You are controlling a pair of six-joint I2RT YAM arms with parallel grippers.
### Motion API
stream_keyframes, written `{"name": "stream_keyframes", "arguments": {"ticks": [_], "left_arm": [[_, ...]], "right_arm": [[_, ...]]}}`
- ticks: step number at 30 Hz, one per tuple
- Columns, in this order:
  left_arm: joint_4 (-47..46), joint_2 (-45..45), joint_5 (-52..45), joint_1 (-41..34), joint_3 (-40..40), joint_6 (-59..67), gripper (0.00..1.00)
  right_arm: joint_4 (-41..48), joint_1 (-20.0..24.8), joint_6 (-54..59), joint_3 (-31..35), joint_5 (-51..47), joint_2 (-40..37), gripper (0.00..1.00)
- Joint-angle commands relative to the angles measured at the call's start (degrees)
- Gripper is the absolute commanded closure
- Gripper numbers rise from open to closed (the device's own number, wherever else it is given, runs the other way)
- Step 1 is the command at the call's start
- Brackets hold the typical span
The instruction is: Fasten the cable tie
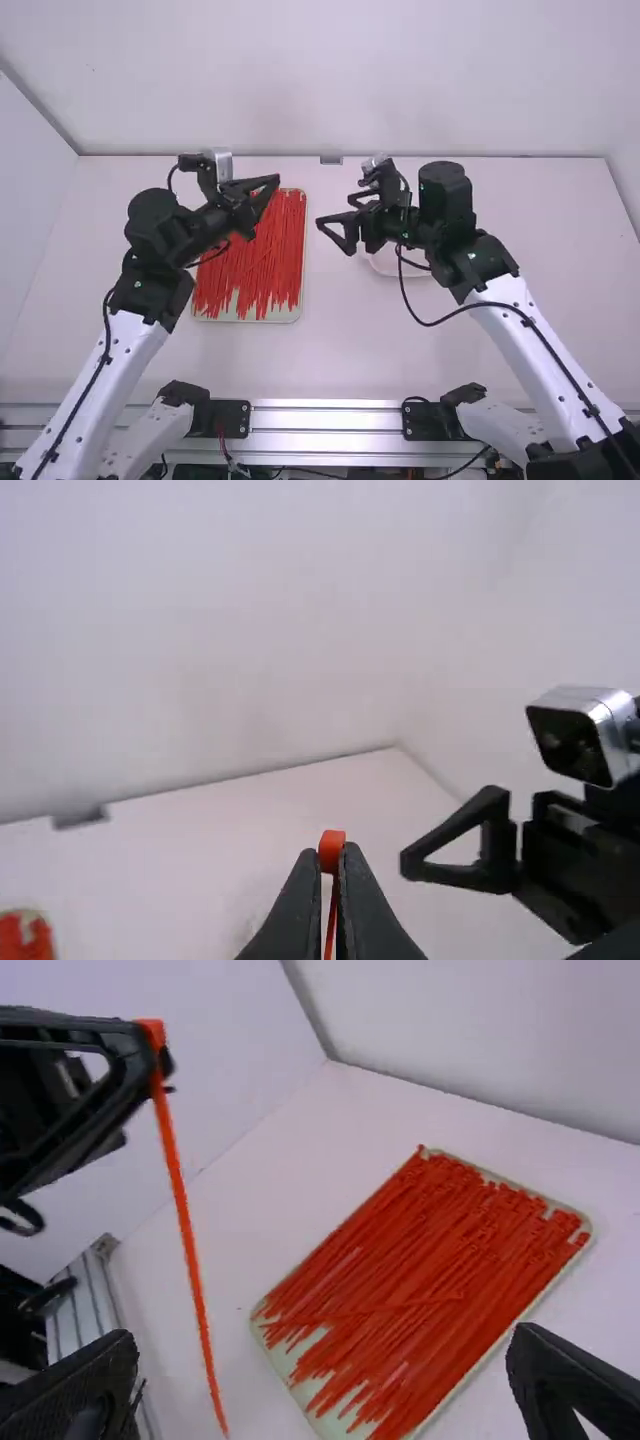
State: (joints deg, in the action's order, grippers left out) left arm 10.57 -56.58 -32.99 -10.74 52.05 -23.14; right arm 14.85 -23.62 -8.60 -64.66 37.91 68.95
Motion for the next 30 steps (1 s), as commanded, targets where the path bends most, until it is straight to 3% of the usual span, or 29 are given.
{"name": "stream_keyframes", "arguments": {"ticks": [1,15,26,28,30], "left_arm": [[3.65,-2.14,-8.55,-0.50,-0.22,-2.86,0.98],[28.98,-11.34,-21.11,-0.50,-0.22,-19.12,0.98],[39.12,-13.03,-24.68,-0.52,-0.22,-25.53,0.98],[39.36,-13.03,-24.61,-0.55,-0.22,-25.51,0.98],[39.43,-13.03,-24.57,-0.52,-0.22,-25.53,0.98]], "right_arm": [[-1.20,0.04,-0.20,-1.70,3.63,0.26,0.02],[-6.54,-0.44,0.74,-1.70,6.93,0.28,0.00],[-10.71,-0.44,2.43,-1.70,11.32,0.26,0.24],[-11.74,-0.44,2.38,-1.70,12.31,0.28,0.39],[-12.11,-0.44,2.43,-1.70,12.92,0.28,0.44]]}}
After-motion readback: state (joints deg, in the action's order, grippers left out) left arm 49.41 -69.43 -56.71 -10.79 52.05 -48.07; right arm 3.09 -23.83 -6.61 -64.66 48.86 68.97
